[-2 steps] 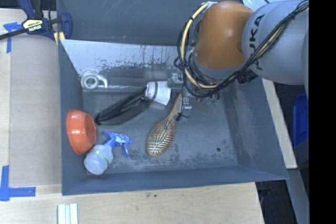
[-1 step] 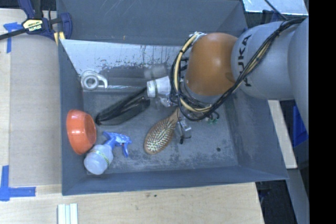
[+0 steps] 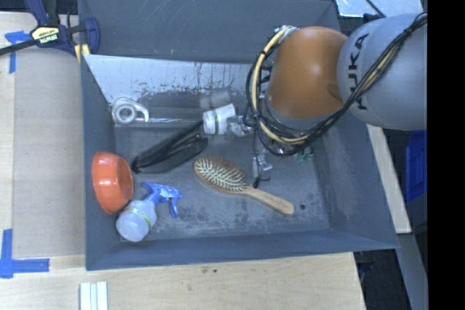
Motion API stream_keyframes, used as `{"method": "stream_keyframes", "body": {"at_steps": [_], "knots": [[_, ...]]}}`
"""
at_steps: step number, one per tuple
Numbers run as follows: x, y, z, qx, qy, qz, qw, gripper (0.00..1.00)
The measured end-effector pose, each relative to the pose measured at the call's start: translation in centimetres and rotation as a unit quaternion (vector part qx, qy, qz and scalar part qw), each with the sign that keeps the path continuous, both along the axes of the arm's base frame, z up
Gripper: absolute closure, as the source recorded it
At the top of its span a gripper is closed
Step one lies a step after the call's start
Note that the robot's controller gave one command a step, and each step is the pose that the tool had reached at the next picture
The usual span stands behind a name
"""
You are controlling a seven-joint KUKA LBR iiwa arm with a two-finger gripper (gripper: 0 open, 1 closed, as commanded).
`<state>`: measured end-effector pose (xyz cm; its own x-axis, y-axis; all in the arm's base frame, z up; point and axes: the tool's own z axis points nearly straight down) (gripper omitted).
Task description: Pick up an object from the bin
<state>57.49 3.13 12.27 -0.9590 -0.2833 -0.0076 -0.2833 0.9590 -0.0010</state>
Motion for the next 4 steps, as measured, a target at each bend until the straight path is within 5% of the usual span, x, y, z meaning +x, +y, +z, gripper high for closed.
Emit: {"method": "stream_keyframes", "body": {"at_steps": [1,2,3,4], "knots": [[-4.7,0.4,-2.3,0.0,0.0028,0.189,0.9819,0.0],[0.5,10.7,-5.0,0.001,-0.0032,0.139,0.9902,0.0],[-2.0,-1.2,-4.6,-0.003,-0.0105,0.356,0.9343,1.0],[-2.9,-4.6,-4.6,-0.004,-0.0084,0.41,0.9121,1.0]]}}
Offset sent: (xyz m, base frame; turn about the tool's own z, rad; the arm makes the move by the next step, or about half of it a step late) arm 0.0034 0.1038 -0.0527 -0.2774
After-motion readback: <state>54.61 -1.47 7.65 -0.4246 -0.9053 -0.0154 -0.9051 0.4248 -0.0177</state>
